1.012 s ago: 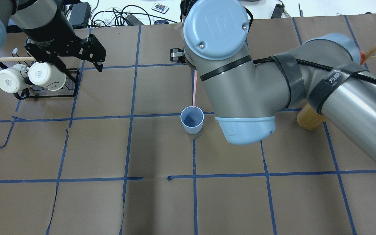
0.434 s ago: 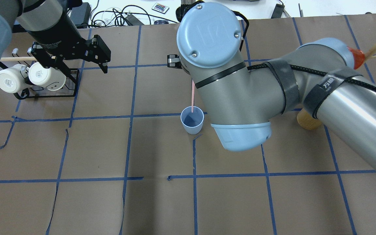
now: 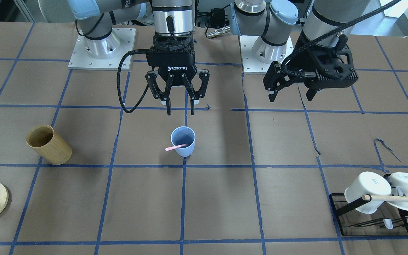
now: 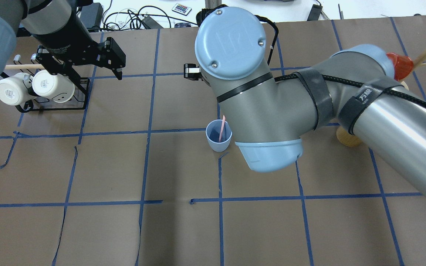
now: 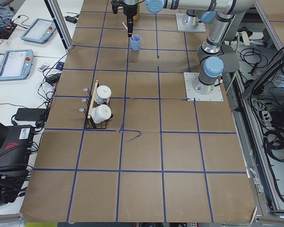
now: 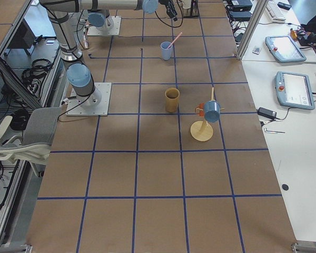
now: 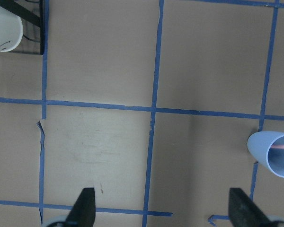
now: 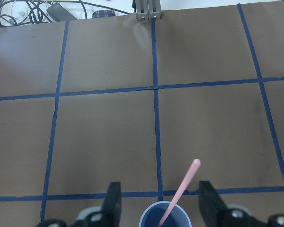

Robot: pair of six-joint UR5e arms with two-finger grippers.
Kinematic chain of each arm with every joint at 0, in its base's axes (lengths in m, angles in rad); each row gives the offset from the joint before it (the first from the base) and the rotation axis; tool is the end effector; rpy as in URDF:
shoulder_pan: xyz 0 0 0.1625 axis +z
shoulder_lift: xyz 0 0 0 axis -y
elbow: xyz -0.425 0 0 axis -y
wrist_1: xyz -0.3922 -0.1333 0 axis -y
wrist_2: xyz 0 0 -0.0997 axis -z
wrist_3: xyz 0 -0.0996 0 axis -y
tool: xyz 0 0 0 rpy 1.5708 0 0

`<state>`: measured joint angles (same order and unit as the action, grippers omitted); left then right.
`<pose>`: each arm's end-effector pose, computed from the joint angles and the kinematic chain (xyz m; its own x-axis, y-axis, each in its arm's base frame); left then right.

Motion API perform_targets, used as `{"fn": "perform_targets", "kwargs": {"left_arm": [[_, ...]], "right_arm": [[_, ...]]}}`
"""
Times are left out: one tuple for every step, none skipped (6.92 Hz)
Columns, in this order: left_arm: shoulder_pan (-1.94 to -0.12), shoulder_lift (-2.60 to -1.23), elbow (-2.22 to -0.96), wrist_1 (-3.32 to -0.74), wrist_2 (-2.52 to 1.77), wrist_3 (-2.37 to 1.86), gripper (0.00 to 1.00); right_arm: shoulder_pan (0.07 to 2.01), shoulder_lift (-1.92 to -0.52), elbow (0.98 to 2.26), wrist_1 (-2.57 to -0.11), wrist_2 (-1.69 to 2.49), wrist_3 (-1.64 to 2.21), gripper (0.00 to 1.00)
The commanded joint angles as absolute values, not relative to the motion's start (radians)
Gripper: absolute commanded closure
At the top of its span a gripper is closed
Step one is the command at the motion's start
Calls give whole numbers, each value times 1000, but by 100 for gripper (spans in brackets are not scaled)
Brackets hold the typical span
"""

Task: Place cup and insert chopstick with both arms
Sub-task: 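Lower the pink chopstick into the blue cup with the right gripper, then open the right gripper and lift it away from the blue cup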

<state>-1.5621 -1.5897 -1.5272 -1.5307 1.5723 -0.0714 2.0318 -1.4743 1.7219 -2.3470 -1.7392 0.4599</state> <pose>-0.1287 -0.5072 0.5042 -0.9968 -0.0800 0.0031 -0.0800 0.9947 -0.0647 0.3521 -0.4468 0.4549 -0.9954 0.0181 -0.0942 0.0644 0.8541 -0.5162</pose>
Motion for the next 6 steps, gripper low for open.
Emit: {"fn": "perform_targets", "kwargs": {"left_arm": [[-1563, -1589, -1531, -1528, 1572, -72, 0], [-1563, -1589, -1531, -1528, 1572, -71, 0], [-1563, -1589, -1531, -1528, 1572, -71, 0], [-1563, -1589, -1531, -1528, 1572, -71, 0], [-1563, -1589, -1532, -1528, 1571, -72, 0], [-1563, -1589, -1534, -1529, 1572, -71, 0]], "right_arm": [[1990, -1477, 1691, -2335, -1738, 433, 0], [1949, -1480, 1642, -2227, -1738, 382, 0], [1875, -1480, 1573, -2065, -1726, 358, 0], [1788, -1482, 1515, -1879, -1717, 345, 0], [1714, -1483, 1500, -1753, -1691, 304, 0], [1660, -1483, 1500, -1656, -1689, 232, 0]]}}
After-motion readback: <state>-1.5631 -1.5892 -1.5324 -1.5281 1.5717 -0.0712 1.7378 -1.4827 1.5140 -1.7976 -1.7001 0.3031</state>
